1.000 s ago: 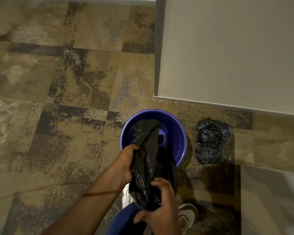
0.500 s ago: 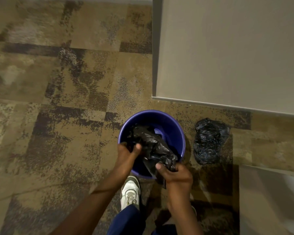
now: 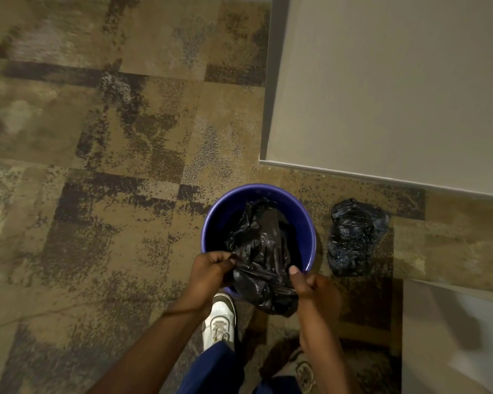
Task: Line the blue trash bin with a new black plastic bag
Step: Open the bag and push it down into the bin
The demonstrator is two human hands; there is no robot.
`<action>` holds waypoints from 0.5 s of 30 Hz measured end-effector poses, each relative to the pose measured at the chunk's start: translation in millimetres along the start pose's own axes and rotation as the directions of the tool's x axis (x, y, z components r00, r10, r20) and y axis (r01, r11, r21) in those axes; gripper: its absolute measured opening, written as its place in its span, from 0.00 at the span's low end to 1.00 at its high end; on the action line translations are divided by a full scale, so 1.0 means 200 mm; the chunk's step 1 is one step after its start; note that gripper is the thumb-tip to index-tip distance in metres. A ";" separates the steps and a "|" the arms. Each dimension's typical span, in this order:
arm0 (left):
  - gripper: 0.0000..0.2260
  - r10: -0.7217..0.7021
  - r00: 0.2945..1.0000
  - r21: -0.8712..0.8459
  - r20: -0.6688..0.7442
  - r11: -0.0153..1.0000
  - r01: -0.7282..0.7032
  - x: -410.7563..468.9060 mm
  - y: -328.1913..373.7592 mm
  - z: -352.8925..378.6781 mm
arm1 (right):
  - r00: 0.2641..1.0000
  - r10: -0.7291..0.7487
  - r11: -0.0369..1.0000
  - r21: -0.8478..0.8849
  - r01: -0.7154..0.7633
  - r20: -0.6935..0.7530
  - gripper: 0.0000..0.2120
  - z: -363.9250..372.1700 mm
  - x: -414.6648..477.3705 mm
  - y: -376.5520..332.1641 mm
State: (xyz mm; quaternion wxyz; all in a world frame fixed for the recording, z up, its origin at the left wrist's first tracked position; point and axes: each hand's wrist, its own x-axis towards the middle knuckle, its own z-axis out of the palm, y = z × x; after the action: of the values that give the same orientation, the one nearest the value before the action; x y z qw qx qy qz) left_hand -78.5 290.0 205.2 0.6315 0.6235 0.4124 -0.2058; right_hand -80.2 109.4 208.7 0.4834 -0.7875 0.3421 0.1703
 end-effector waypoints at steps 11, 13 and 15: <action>0.14 0.209 0.959 0.243 -0.194 0.957 -0.160 0.07 0.05 -0.07 | 0.975 0.031 0.999 -0.028 -0.025 0.221 0.08 -0.01 -0.04 -0.04; 0.14 0.230 0.956 0.223 -0.185 0.957 -0.187 0.09 0.08 -0.06 | 0.919 0.063 0.994 -0.103 -0.024 0.389 0.20 -0.05 -0.04 0.01; 0.13 0.276 0.957 0.204 -0.092 0.946 -0.253 0.09 0.10 -0.07 | 0.860 0.118 0.967 -0.254 0.015 0.497 0.22 -0.07 -0.08 0.03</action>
State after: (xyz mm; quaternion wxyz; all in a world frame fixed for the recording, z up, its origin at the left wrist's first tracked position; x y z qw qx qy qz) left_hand -56.2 311.2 205.5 0.5650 0.7419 0.3405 -0.1199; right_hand -96.9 100.7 220.3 0.4489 -0.7596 0.1995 0.4263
